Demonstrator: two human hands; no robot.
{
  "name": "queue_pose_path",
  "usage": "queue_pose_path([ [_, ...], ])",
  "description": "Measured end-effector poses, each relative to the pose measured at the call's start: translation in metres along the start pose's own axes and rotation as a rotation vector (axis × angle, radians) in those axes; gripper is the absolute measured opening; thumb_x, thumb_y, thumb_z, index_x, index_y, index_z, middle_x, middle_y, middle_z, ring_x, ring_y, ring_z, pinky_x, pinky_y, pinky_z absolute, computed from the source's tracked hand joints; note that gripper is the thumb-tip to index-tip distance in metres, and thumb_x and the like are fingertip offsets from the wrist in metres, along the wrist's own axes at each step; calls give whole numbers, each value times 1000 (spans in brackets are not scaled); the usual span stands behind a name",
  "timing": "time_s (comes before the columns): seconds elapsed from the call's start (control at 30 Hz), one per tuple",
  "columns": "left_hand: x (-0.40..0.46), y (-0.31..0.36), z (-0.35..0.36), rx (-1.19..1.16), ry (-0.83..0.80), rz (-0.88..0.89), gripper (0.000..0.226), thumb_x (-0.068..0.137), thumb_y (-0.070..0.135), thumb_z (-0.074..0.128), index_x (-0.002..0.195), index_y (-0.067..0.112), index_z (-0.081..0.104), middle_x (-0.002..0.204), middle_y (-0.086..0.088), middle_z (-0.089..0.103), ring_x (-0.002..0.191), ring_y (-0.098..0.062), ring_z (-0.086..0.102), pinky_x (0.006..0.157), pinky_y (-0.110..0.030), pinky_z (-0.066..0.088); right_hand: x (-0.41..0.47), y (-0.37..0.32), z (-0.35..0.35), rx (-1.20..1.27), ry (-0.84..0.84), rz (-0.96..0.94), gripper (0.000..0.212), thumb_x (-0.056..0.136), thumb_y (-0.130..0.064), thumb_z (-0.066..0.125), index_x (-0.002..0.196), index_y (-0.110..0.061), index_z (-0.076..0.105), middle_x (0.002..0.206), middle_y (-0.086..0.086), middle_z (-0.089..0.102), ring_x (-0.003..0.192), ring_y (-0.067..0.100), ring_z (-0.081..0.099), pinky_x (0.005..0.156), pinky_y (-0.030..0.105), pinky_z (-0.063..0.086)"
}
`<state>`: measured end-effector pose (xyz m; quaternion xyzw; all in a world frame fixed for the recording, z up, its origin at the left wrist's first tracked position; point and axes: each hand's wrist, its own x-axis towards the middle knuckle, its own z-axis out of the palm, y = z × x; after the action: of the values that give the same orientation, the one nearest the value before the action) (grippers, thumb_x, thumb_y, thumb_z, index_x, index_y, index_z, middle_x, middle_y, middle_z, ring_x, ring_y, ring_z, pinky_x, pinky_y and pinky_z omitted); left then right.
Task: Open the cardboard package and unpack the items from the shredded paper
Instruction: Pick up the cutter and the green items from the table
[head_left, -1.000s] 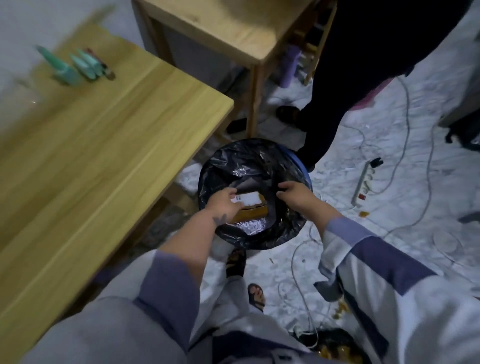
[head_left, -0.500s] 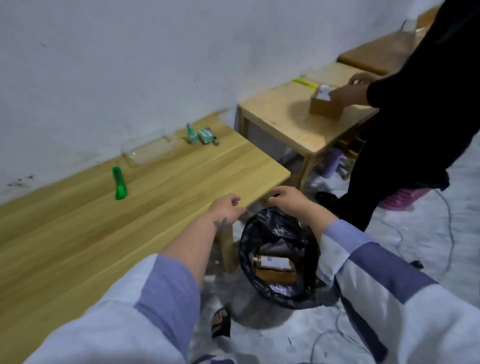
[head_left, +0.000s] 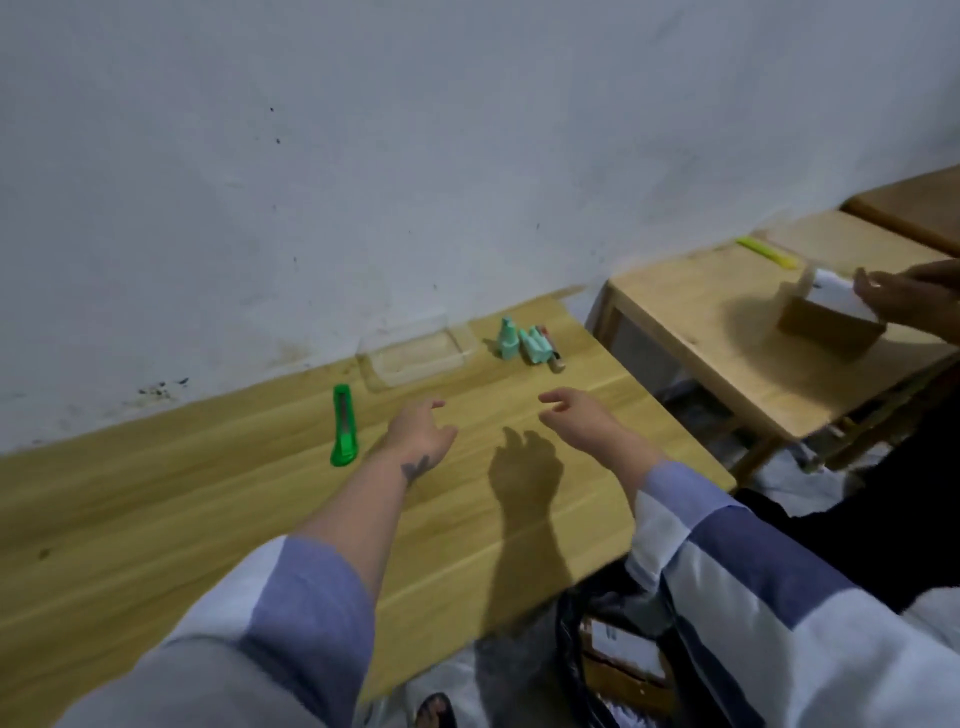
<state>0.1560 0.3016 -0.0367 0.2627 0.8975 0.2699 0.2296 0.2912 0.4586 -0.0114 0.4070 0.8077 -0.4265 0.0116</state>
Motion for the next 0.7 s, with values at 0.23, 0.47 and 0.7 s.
queue_pose_path([
  [0.23,77,-33,-20,-15,205,-94,71,90,35,63,147,12,29,154,-9,25,138,-32,30,112,-39,29,91,-15,11,-94,166,62,38,89,-23,56,127,-21,57,127,14,58,109,32,58,89,34,47],
  [0.47,120,-49,-10,-136,269,-233,97,86,46,63,154,13,1,161,-6,3,147,-27,10,116,-41,24,161,-10,13,-183,228,96,43,89,-28,56,131,-27,48,133,16,44,123,40,41,102,42,37],
  [0.7,135,-49,4,-131,332,-231,97,86,48,62,154,16,0,161,-5,7,145,-27,20,115,-39,28,204,-1,9,-320,111,-20,45,90,-22,50,132,-38,45,136,15,37,119,42,38,103,44,34],
])
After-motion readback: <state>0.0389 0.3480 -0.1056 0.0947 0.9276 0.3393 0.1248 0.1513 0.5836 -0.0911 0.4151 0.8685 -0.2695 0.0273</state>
